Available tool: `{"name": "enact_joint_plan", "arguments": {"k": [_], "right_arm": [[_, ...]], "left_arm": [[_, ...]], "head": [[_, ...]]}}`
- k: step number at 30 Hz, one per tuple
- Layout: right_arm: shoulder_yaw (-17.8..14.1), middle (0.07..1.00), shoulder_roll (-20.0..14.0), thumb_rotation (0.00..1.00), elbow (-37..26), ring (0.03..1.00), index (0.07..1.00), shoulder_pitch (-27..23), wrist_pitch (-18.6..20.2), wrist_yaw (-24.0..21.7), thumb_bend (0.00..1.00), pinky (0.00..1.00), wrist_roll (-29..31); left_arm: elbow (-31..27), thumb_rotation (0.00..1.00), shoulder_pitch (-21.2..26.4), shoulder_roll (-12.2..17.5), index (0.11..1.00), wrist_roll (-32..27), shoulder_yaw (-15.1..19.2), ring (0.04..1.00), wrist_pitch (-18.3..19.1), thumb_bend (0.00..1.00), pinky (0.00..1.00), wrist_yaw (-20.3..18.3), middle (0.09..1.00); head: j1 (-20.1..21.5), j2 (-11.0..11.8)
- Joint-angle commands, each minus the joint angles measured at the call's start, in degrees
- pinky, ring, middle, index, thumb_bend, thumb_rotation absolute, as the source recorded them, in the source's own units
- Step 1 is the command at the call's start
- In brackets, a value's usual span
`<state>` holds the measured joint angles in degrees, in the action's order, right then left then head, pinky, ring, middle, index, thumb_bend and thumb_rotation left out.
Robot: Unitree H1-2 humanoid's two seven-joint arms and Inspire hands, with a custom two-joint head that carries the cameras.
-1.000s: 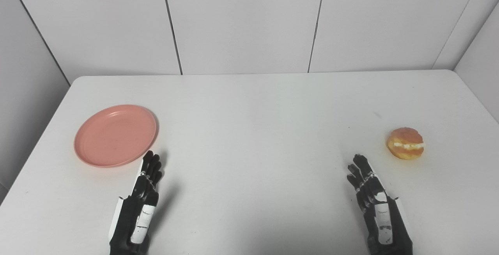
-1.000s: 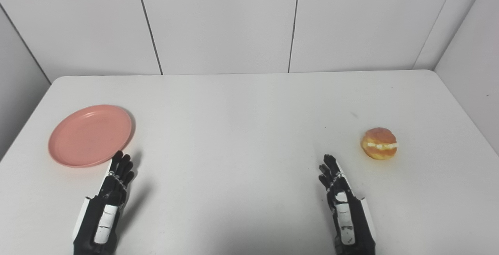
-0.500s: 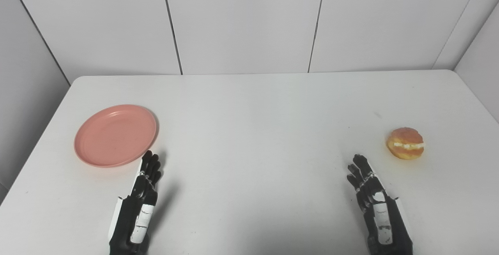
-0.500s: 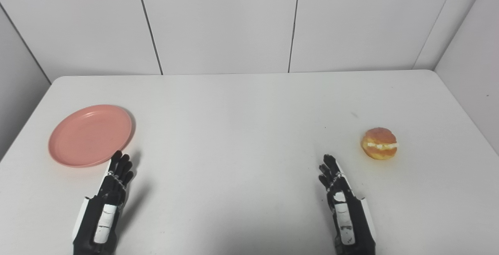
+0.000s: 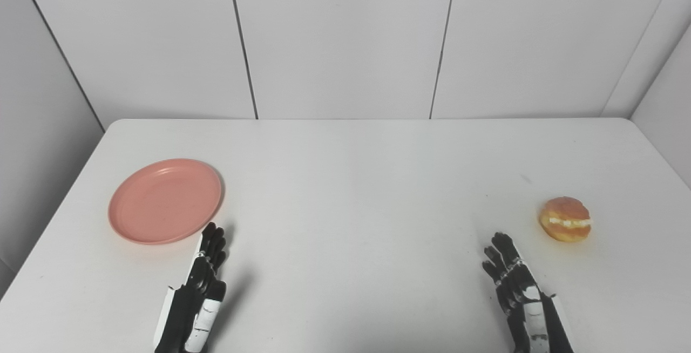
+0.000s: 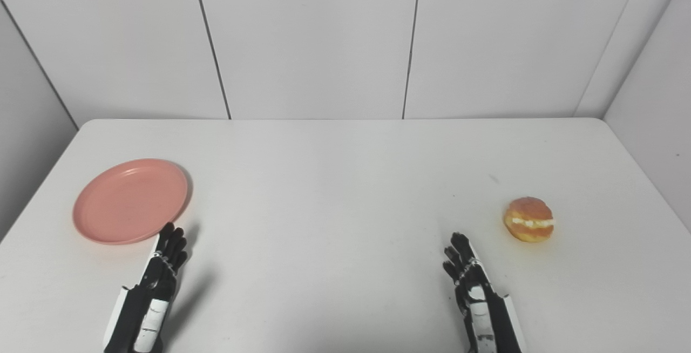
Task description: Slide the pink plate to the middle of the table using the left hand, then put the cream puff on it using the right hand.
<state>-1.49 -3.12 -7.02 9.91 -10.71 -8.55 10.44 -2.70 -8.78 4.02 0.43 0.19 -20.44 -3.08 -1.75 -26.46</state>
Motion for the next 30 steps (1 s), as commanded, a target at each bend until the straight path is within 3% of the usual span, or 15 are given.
{"name": "enact_joint_plan", "arguments": {"k": [1, 8, 15, 21, 30], "right_arm": [[-1.35, 0.978, -1.52, 0.98, 3.73, 0.963, 0.936, 1.14, 0.38, 0.2, 0.84, 0.97, 0.15], [-1.93, 0.983, -2.45, 1.0, 6.54, 0.969, 0.943, 0.01, -0.81, -0.41, 0.84, 0.99, 1.47], [-2.18, 0.99, -3.33, 1.0, 9.12, 0.978, 0.961, -0.87, -1.92, -1.12, 0.82, 1.0, 1.88], [-2.35, 0.994, -3.5, 1.0, 10.17, 0.978, 0.973, -1.3, -1.73, -1.45, 0.8, 1.0, 2.66], [-2.13, 0.989, -3.38, 1.0, 11.21, 0.973, 0.973, -1.67, -2.0, -1.34, 0.81, 1.0, 2.29]], "left_arm": [[5.98, 0.88, -1.34, -3.33, 1.0, 1.9, -1.84, 1.0, 0.8, 0.95, 1.0, 1.08, 1.0], [8.96, 0.88, -0.25, -4.57, 1.0, 3.4, -3.16, 1.0, -1.05, 0.97, 1.0, 3.94, 1.0], [10.65, 0.89, 0.43, -5.16, 1.0, 5.15, -4.39, 1.0, -2.12, 0.9, 1.0, 6.07, 1.0], [12.22, 0.9, 0.89, -5.05, 1.0, 5.83, -5.26, 1.0, -3.56, 0.85, 1.0, 7.1, 1.0], [13.46, 0.9, 1.22, -4.78, 1.0, 5.53, -5.37, 1.0, -4.21, 0.87, 1.0, 6.88, 1.0]], "head": [[-1.04, 0.76], [-4.89, 3.26], [-6.71, 4.5], [-7.39, 5.18], [-7.27, 6.01]]}}
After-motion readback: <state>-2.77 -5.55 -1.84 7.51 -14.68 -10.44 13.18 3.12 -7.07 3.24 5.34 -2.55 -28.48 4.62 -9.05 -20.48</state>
